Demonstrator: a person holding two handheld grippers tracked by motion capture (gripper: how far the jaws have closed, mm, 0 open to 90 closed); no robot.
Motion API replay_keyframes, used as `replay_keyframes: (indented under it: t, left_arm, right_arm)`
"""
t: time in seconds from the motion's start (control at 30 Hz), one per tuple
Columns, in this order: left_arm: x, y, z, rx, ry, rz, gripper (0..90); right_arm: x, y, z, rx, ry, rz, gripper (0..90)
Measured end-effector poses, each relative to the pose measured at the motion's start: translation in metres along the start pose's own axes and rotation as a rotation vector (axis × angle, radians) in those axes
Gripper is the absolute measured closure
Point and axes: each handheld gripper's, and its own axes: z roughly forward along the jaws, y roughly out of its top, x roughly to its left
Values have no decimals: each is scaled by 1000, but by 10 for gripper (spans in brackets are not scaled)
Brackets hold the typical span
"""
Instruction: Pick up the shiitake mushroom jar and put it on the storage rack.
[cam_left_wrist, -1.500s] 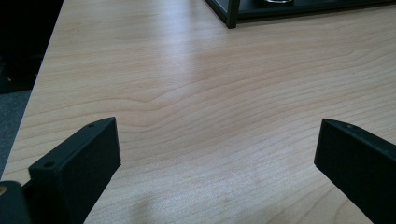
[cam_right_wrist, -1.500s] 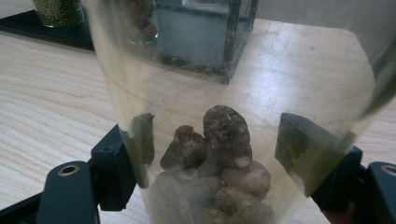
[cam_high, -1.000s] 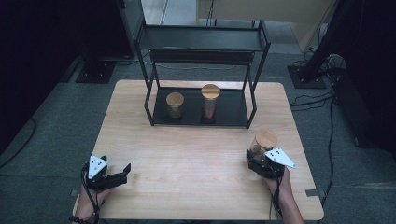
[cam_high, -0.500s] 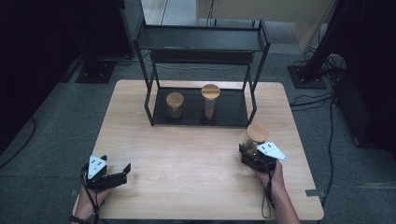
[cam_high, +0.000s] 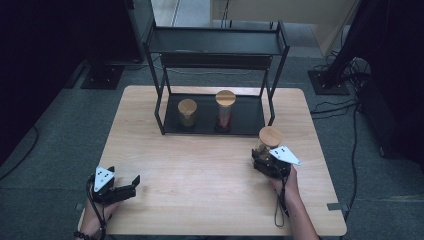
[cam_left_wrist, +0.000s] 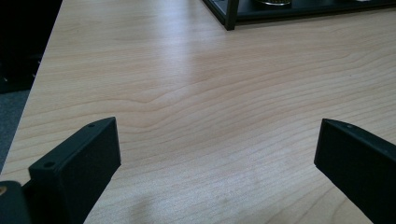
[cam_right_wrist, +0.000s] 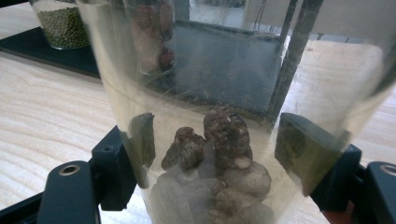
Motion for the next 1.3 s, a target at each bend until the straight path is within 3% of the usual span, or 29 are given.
replay_keyframes:
  t: [1.3]
  left_arm:
    - [1,0,-1,-4,-7,-6,4]
  right_arm:
    - [3,27,40,-7,-18,12,247]
